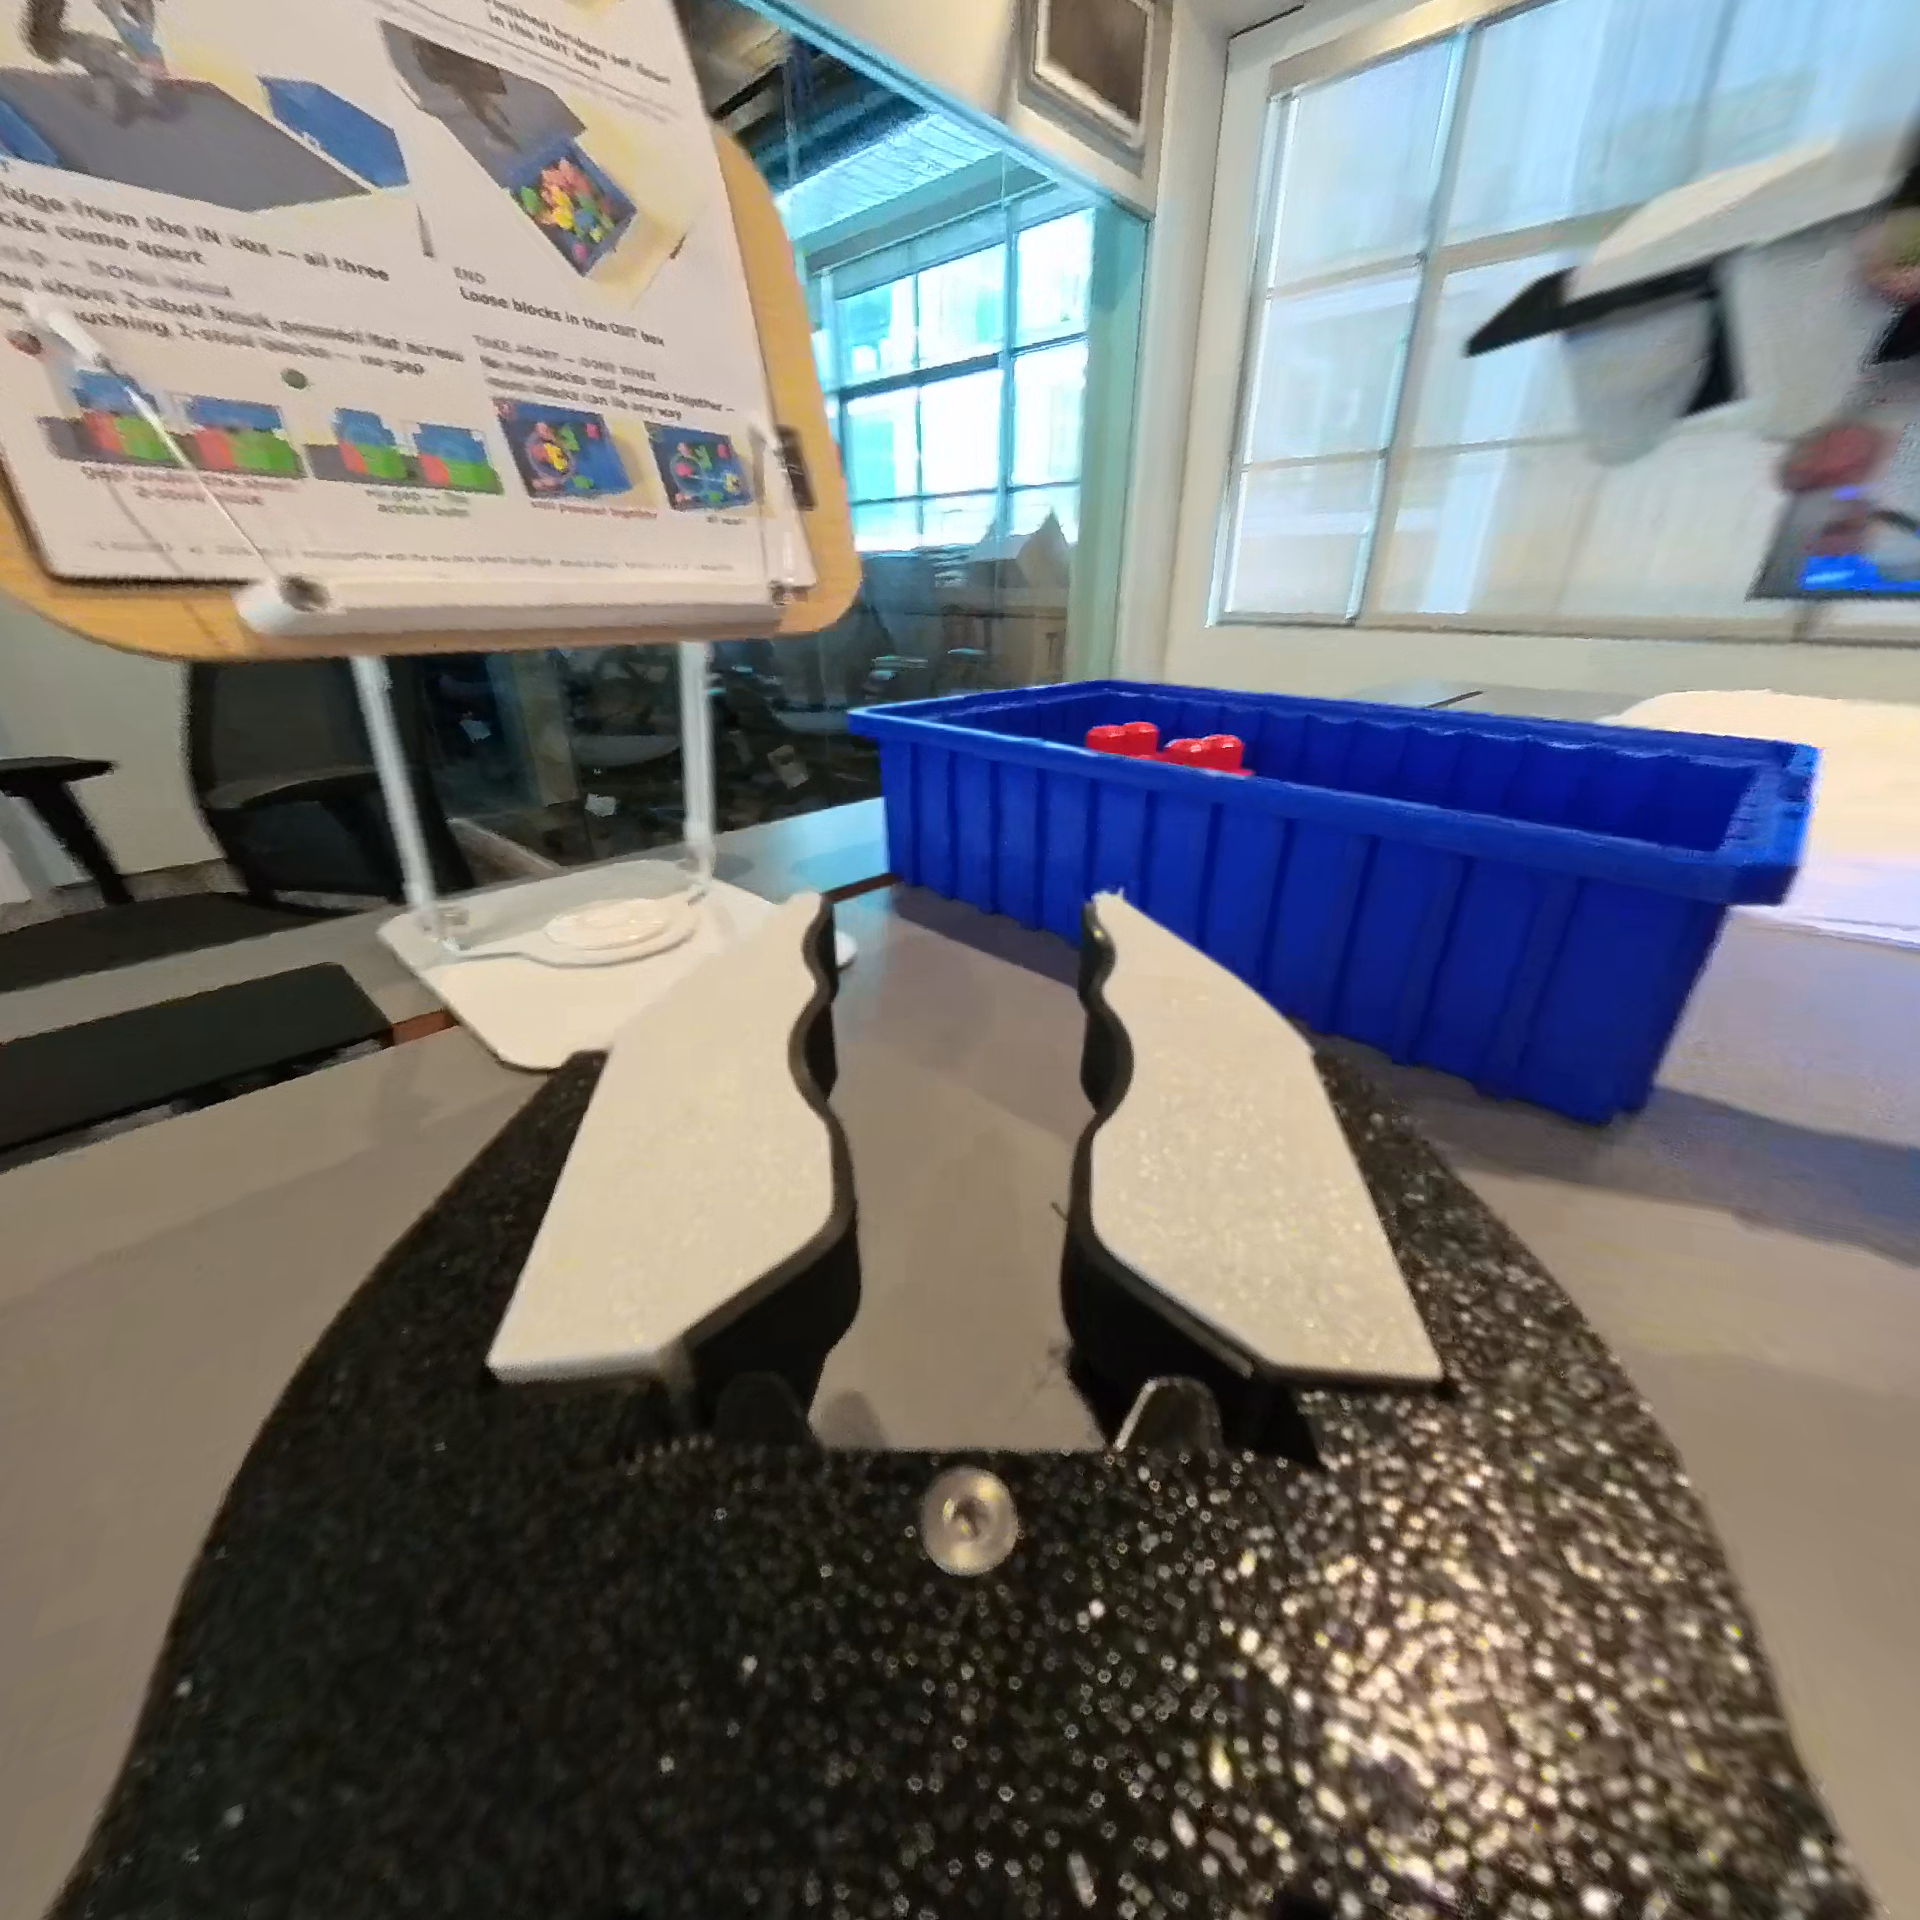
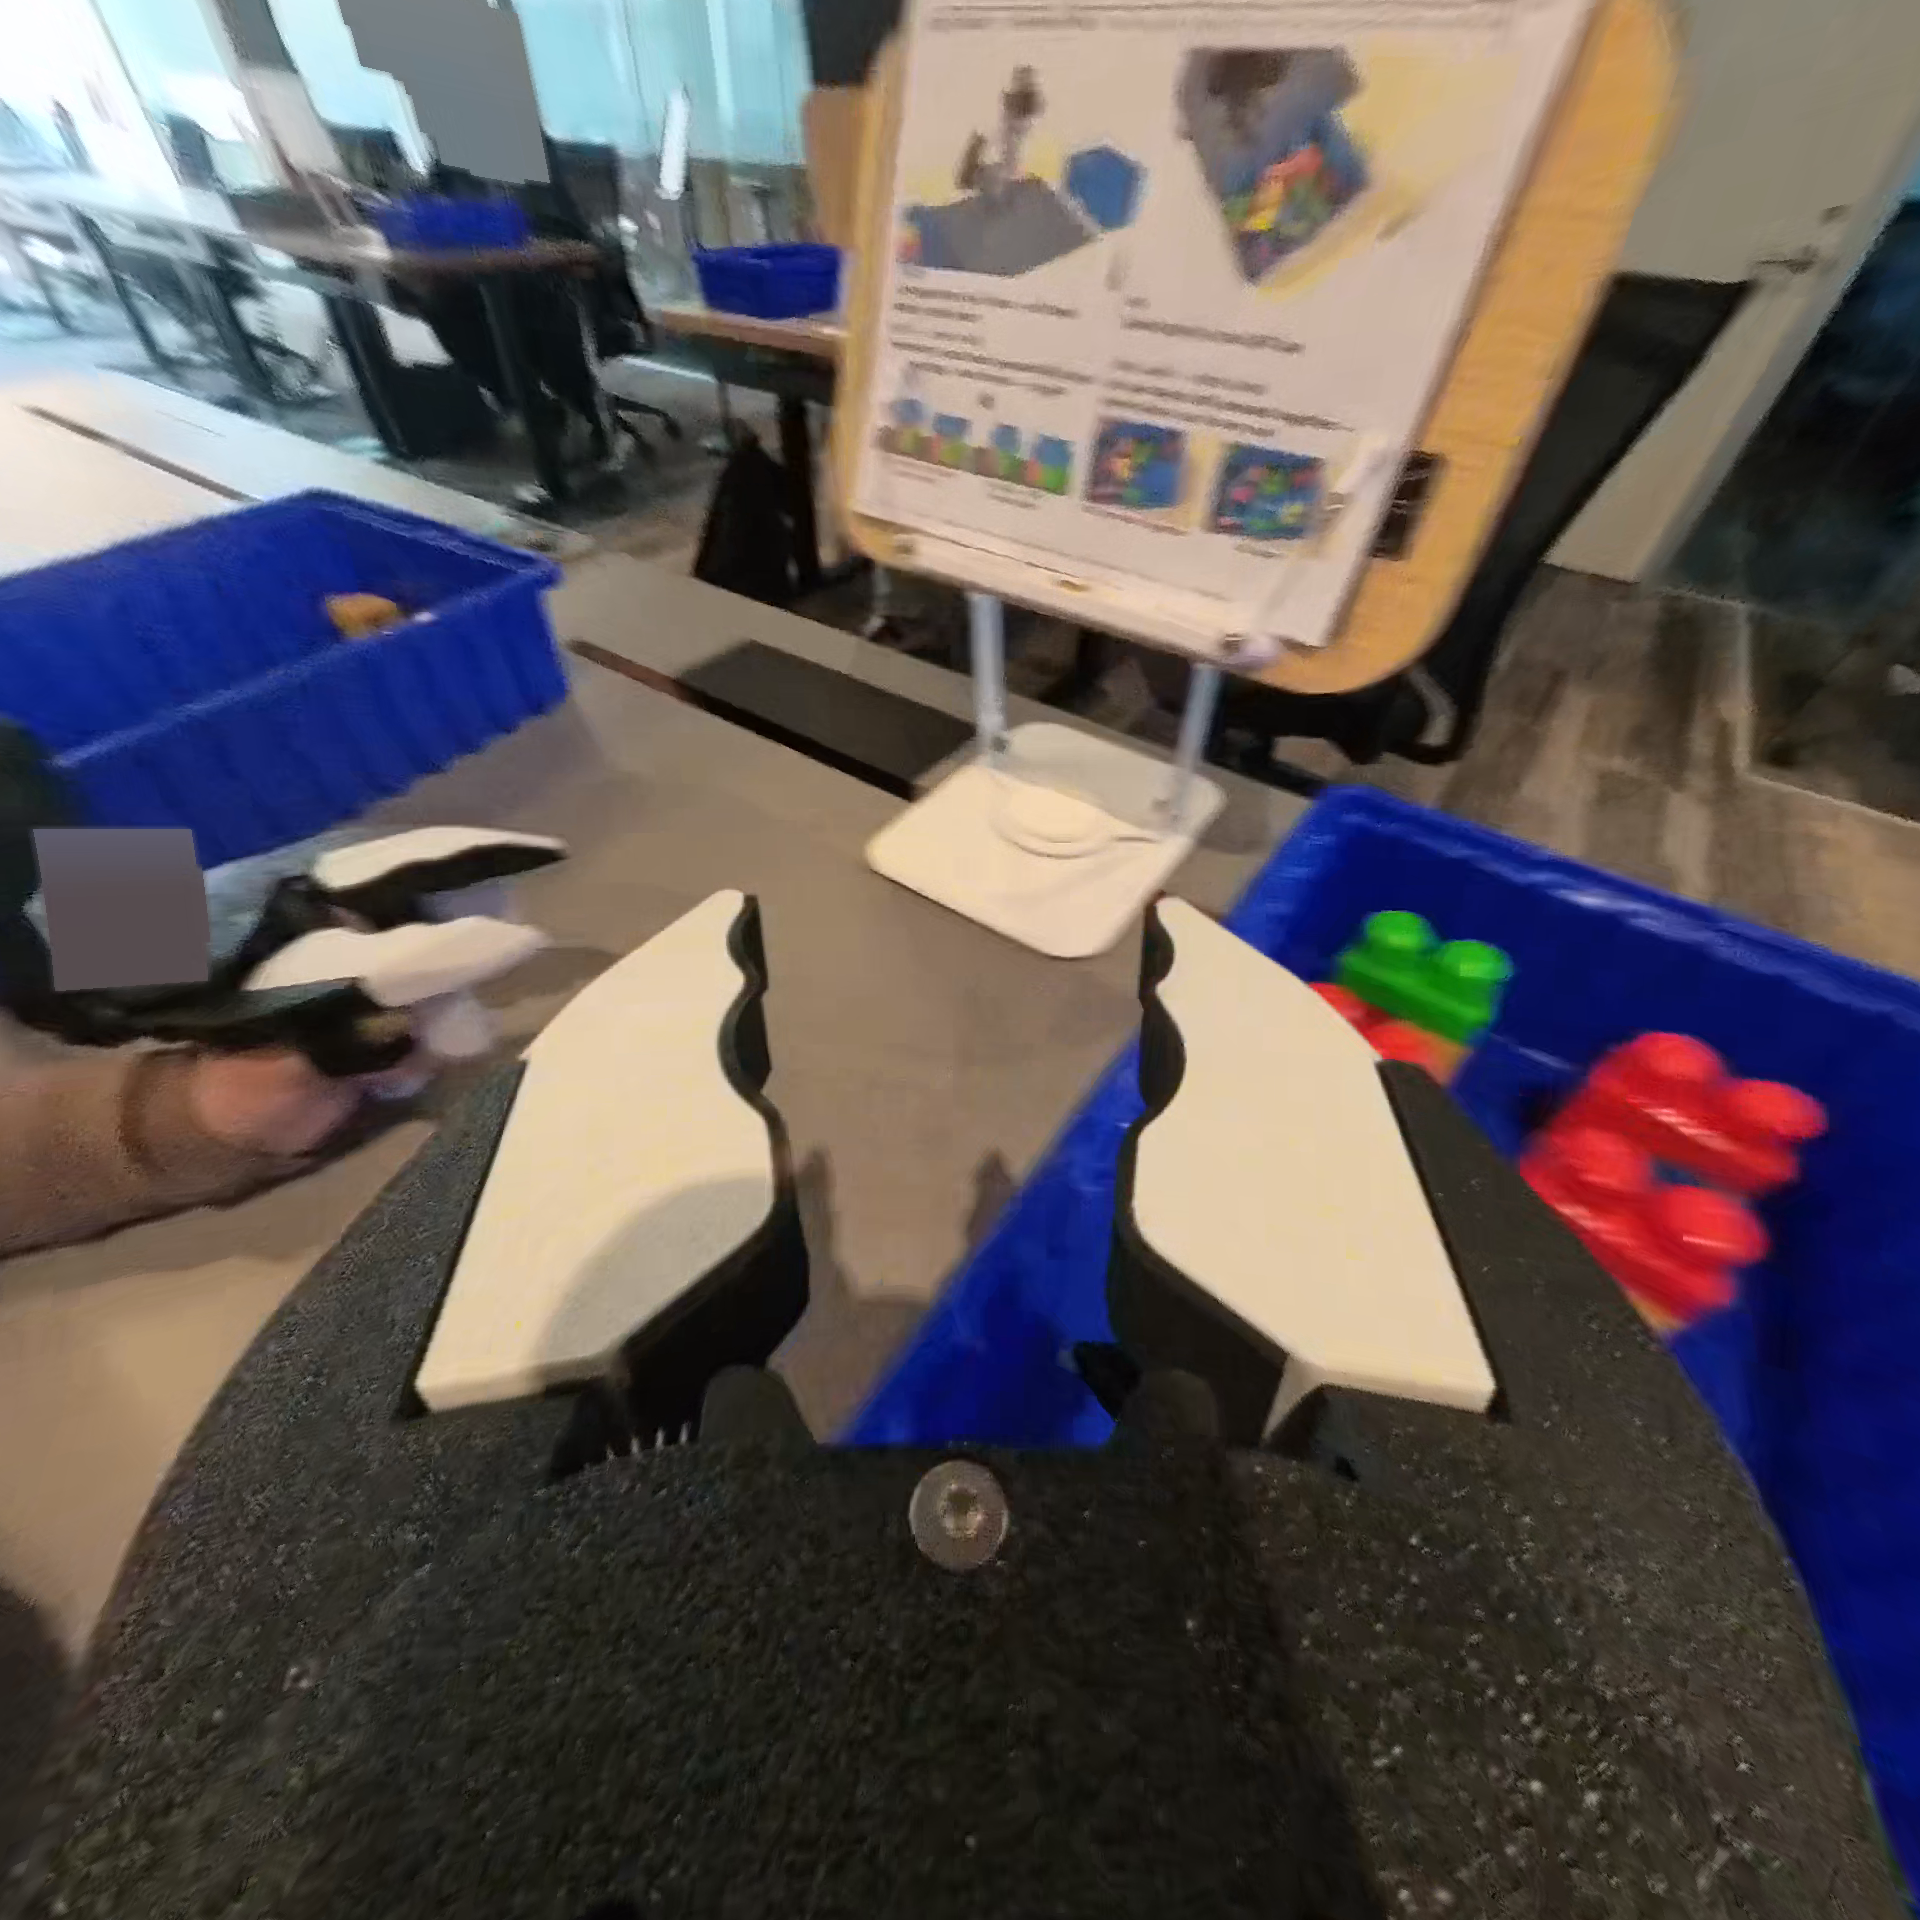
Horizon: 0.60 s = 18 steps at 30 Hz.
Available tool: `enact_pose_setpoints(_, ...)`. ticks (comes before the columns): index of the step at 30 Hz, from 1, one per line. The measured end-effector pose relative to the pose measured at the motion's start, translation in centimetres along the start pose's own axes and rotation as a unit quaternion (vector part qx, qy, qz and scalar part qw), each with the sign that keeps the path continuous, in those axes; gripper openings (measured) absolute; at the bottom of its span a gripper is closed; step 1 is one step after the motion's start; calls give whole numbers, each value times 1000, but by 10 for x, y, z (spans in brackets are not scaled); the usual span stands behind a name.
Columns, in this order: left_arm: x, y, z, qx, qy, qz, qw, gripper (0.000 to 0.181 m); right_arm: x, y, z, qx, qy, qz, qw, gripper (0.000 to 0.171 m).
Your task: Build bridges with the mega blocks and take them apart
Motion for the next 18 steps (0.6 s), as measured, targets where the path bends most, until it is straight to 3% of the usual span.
enact_pose_setpoints(5, 12, 41, 31, -43, 41, -36, 998, 43, -75, -27, -41, 20, -4, -4, 1000, 69)
enact_pose_setpoints(10, 11, 87, 109, -102, 65, -26, 992, 46, -146, -39, -97, 53, 78, -40, 995, 71)
enact_pose_setpoints(13, -25, 115, 175, -112, 157, -54, 980, 45, -179, -47, -132, 73, 99, -35, 992, 70)
enact_pose_setpoints(17, -91, 142, 265, -134, 288, -114, 941, 42, -218, -70, -165, 65, 129, -1, 990, 68)
enact_pose_setpoints(18, -106, 143, 283, -146, 307, -124, 932, 41, -228, -74, -167, 57, 147, 16, 987, 60)
Point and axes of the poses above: each gripper's, where its closed fingertips meet, z back along the fingers, y out of its top, x = y × z across the jaws, the point moved 3 cm from there along z, back along the fingers, and after that the axes turned 2 degrees about -x, right-handed, at the moved point
